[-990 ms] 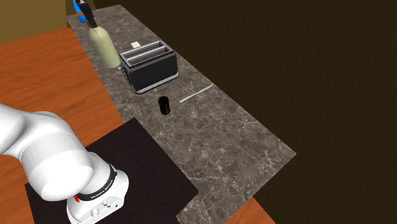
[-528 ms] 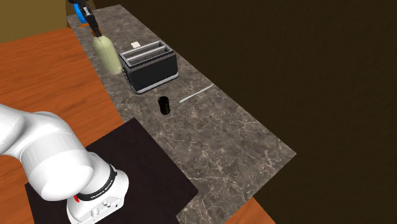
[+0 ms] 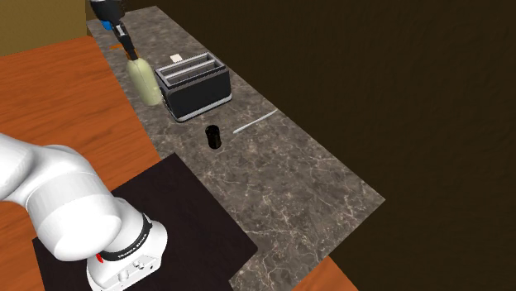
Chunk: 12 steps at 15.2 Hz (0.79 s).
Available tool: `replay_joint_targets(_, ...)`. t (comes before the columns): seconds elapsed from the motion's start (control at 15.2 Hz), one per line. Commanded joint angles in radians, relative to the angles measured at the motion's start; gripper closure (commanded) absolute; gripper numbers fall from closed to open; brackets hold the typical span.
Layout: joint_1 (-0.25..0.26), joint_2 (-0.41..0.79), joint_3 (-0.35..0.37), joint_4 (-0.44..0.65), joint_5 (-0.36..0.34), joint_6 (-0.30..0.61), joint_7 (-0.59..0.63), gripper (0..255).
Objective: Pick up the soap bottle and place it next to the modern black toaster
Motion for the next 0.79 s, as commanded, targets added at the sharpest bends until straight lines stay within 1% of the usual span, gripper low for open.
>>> replay_joint_targets(0.0,0.001,0.003,0.005,-0.025,0.0,0.029,0.001,255)
replay_joint_targets(0.73,-0.007,0.062,0.044,-0.132,-0.032,0.182,0.031,255)
